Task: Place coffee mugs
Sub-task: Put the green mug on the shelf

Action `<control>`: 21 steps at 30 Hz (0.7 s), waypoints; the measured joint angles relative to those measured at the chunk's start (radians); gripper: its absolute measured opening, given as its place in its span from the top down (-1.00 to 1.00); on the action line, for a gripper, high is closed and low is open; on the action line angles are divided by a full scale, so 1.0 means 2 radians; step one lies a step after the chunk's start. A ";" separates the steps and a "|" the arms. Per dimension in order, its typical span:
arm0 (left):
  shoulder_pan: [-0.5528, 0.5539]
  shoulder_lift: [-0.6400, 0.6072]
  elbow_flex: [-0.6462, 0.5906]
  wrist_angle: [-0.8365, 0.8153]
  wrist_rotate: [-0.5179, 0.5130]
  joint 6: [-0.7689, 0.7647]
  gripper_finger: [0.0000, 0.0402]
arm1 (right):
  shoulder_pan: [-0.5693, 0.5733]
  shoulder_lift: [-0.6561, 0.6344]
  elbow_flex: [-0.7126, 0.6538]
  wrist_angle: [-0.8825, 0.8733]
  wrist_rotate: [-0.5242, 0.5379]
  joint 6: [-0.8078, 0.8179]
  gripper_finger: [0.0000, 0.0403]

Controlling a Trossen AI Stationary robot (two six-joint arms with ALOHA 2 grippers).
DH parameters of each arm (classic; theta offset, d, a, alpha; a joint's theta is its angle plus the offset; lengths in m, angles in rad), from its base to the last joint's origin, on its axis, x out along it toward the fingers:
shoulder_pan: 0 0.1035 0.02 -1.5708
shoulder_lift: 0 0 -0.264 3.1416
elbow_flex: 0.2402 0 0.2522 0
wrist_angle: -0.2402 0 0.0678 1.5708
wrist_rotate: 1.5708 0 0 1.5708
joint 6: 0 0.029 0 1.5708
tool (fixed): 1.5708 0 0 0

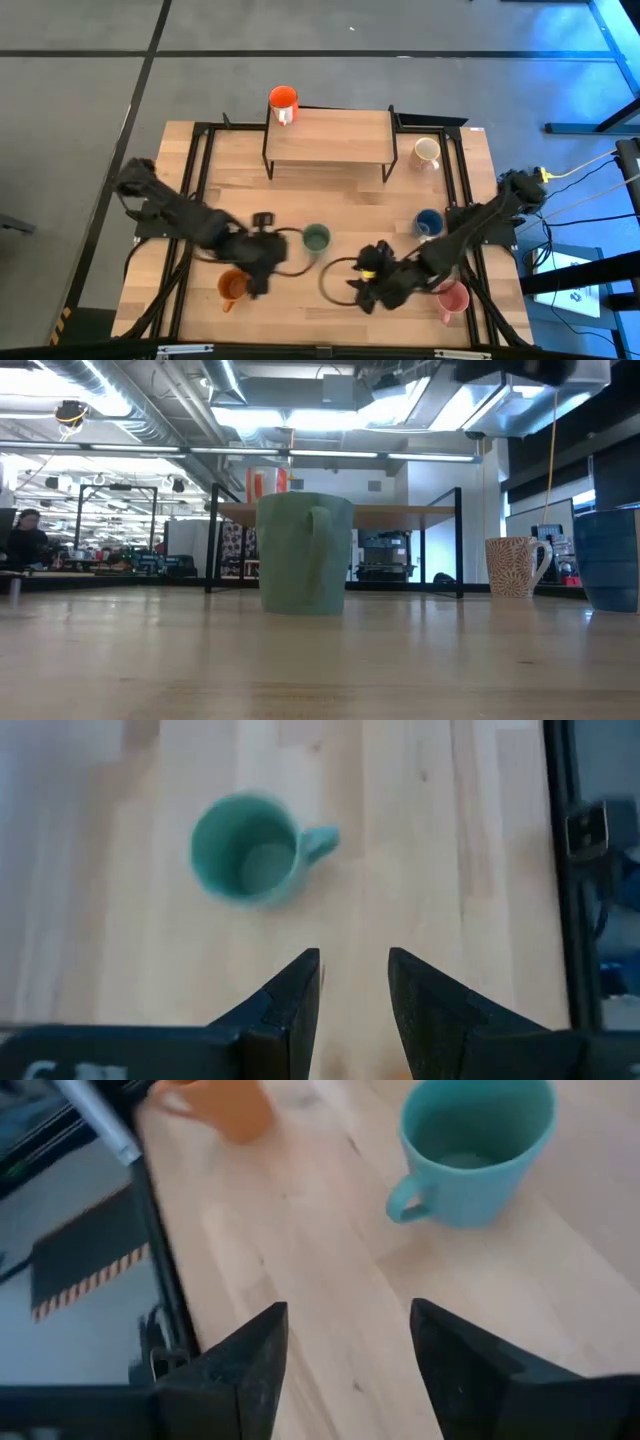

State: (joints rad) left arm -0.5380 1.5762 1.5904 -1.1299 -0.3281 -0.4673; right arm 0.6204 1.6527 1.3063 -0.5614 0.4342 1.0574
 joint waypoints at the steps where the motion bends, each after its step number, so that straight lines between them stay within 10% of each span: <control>1: -0.010 -0.021 -0.024 0.007 -0.015 -0.009 0.43 | -0.005 0.021 0.027 -0.018 0.000 0.021 0.04; 11: -0.033 -0.200 -0.226 0.069 -0.032 -0.087 0.43 | -0.048 0.195 0.214 -0.125 0.000 0.178 0.11; 21: -0.033 -0.243 -0.255 0.078 -0.025 -0.093 0.43 | -0.079 0.254 0.230 -0.134 0.044 0.224 0.11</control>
State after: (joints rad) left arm -0.6048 1.0899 1.0813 -0.9740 -0.3778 -0.6528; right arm 0.4629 2.1612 1.7668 -0.8295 0.5229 1.5056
